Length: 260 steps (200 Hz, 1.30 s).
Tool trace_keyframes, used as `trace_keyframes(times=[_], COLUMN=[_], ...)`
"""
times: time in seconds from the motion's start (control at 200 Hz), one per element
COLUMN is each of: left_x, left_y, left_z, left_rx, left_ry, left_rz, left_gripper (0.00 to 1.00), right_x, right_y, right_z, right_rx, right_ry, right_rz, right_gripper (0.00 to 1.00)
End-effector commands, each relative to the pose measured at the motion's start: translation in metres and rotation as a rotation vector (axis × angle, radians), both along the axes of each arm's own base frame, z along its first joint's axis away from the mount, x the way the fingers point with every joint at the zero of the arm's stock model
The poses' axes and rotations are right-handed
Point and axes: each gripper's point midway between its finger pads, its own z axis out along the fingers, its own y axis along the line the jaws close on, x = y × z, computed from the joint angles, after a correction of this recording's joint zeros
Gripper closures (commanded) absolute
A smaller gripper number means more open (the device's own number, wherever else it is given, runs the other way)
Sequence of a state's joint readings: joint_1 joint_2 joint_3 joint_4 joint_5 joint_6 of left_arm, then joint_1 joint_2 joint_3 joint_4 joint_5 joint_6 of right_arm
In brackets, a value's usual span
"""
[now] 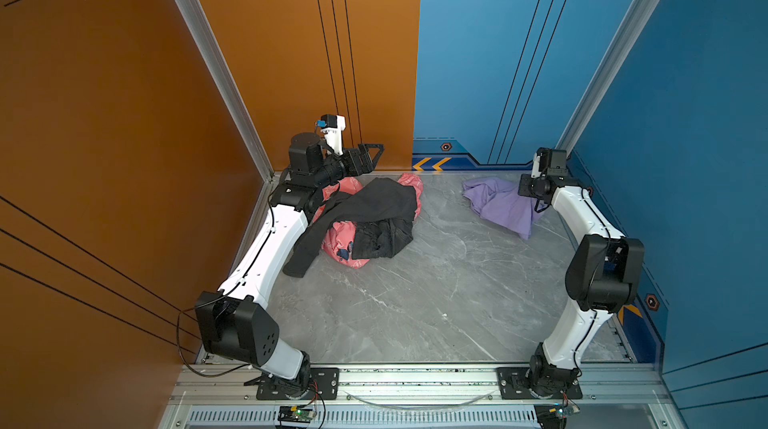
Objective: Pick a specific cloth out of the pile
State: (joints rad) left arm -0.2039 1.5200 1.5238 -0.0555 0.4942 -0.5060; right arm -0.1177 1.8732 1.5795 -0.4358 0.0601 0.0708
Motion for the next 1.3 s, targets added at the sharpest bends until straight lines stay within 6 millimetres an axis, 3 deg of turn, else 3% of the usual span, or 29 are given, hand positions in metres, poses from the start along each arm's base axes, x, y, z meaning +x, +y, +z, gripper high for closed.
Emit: trace_keyframes(times=[0.0,0.215,0.37,0.48,0.586,0.721,0.831,0.931,1.056,1.296], left_x=[0.002,0.003,0.005,0.007,0.01,0.012,0.011,0.009,0.003,-0.006], left_y=[0.005,-0.002,-0.004,-0.005,-0.007,-0.011,-0.014,-0.015,-0.014,-0.006], left_z=[0.007,0.007,0.004,0.005,0.004,0.005,0.005,0.004,0.004,-0.002], left_rx=[-0.012,-0.011,-0.006,-0.005,-0.005,-0.002,-0.001,0.0,0.005,0.043], left_ry=[-0.015,-0.015,-0.011,-0.013,-0.012,-0.015,-0.015,-0.015,-0.015,-0.001], left_rz=[0.028,0.025,0.029,0.034,0.032,0.027,0.025,0.027,0.036,0.06], left_gripper=[0.02,0.02,0.02,0.02,0.02,0.02,0.02,0.02,0.02,0.02], right_x=[-0.034,-0.084,-0.096,-0.088,-0.069,-0.034,-0.009,0.003,0.009,-0.003], right_y=[-0.019,-0.035,-0.049,-0.054,-0.047,-0.016,0.015,0.031,0.037,0.03], right_z=[-0.007,-0.058,-0.044,-0.014,0.019,0.052,0.057,0.041,0.006,-0.063], right_rx=[-0.053,-0.046,-0.036,-0.03,-0.018,0.016,0.08,0.126,0.176,0.277], right_ry=[0.092,0.325,0.299,0.215,0.12,0.008,-0.038,-0.014,0.051,0.199], right_rz=[-0.105,-0.229,-0.316,-0.349,-0.339,-0.217,-0.103,-0.057,-0.05,-0.112], right_gripper=[0.88,0.52,0.28,0.16,0.09,0.04,0.0,0.0,0.0,0.0])
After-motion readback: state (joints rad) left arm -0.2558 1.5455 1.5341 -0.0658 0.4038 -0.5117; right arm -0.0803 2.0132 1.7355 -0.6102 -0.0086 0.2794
